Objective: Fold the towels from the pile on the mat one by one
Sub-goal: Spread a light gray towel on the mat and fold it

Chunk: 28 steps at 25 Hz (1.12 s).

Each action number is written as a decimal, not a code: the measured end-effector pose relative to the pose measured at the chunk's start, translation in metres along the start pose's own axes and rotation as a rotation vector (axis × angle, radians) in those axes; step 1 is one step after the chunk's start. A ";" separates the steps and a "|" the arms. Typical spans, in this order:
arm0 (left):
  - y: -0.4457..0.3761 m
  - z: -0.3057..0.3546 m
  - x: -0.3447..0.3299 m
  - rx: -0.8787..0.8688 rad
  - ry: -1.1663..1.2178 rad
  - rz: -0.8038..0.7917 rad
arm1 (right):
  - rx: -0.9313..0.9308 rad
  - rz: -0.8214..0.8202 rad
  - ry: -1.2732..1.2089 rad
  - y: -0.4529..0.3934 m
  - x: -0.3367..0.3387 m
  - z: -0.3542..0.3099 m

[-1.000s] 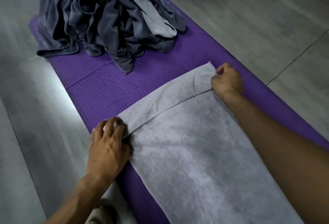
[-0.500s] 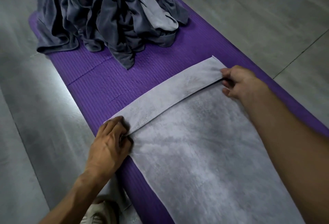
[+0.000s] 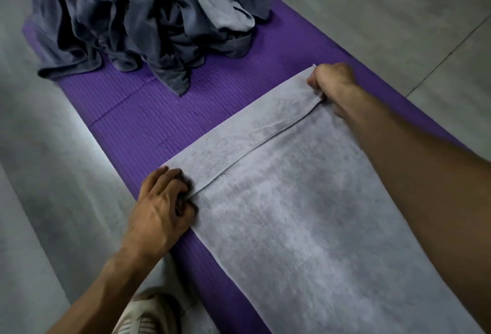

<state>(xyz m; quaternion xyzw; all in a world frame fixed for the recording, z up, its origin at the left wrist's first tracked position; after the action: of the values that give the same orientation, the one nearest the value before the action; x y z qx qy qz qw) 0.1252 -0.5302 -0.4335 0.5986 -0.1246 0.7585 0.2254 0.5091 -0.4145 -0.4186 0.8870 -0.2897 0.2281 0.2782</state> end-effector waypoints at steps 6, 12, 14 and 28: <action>0.004 -0.001 0.005 0.043 0.091 0.133 | 0.021 -0.194 0.008 -0.005 0.001 -0.007; 0.013 -0.013 0.006 0.042 -0.101 -0.122 | 0.682 -0.019 0.649 0.043 -0.013 0.005; 0.015 -0.005 0.004 -0.080 -0.158 -0.216 | 0.827 -0.240 0.840 0.066 -0.026 0.036; 0.024 0.144 0.005 -0.758 -0.324 -0.261 | 0.766 -0.215 0.774 0.389 0.017 0.242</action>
<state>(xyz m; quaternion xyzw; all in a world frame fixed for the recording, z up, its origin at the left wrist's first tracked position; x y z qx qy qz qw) 0.2354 -0.6161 -0.3906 0.5955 -0.3516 0.5205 0.5009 0.3309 -0.8359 -0.4473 0.8007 0.0295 0.5967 0.0438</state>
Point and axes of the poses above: each hand's wrist, its own y-axis away from the middle knuckle, its own x-axis out of the back of the hand, z = x × y, the point moved 3 cm from there along -y, towards the middle knuckle, and after that the axes turned 3 degrees about -y, right-handed, at the moved point
